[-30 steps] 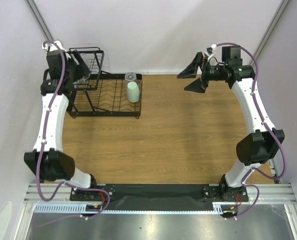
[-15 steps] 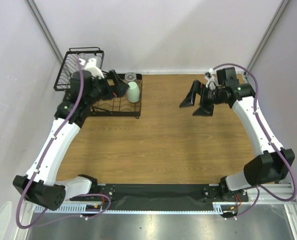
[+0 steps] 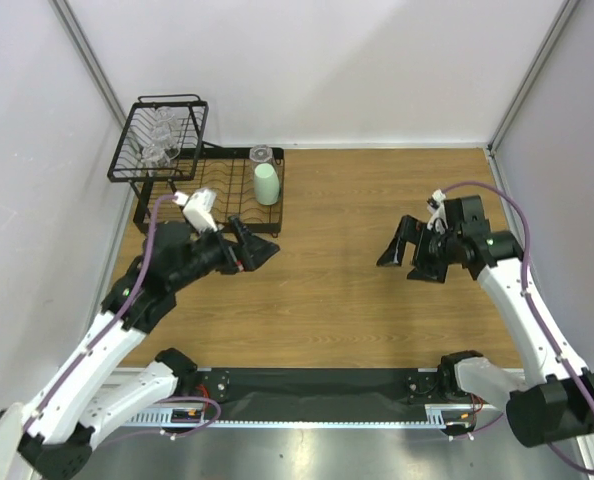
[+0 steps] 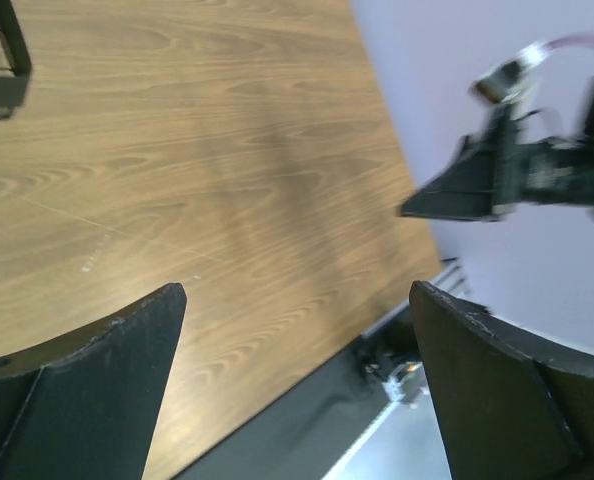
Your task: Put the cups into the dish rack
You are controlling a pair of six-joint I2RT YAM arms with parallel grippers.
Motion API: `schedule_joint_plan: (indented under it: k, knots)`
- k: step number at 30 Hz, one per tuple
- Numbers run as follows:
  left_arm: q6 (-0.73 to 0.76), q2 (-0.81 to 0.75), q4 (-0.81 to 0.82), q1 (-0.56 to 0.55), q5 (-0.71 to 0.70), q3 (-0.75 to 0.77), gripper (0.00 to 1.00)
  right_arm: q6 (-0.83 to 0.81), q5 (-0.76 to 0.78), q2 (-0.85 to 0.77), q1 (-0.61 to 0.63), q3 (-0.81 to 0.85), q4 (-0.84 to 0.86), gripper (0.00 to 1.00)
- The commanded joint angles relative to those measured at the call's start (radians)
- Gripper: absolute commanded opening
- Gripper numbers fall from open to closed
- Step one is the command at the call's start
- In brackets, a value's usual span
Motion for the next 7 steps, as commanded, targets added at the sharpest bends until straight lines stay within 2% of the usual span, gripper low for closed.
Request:
schedule_joint_plan:
  k: [1,5,7]
  knots:
    - [-0.116,-0.091,0.062,-0.004,0.020,-0.072,1.00,0.058,-0.019,-0.060,-0.010,-0.130,0.135,1.00]
    - [-0.166,-0.147,0.110,-0.004,0.060,-0.155,1.00,0.066,-0.050,-0.149,-0.019,-0.236,0.175,1.00]
    - [-0.184,-0.165,0.137,-0.004,0.080,-0.178,1.00,0.091,-0.135,-0.202,-0.031,-0.281,0.242,1.00]
